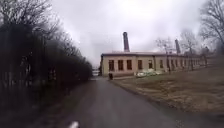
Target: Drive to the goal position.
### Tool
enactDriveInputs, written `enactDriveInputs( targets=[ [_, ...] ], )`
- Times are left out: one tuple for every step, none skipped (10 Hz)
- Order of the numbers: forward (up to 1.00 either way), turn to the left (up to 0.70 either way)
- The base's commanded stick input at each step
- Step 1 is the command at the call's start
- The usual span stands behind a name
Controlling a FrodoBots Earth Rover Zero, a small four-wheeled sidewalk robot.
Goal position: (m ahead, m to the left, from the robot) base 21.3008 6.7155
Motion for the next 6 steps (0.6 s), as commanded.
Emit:
enactDriveInputs(
  targets=[
    [0.7, 0.0],
    [0.7, 0.0],
    [0.7, 0.0],
    [0.7, 0.0],
    [0.7, 0.0],
    [0.7, 0.0]
  ],
)
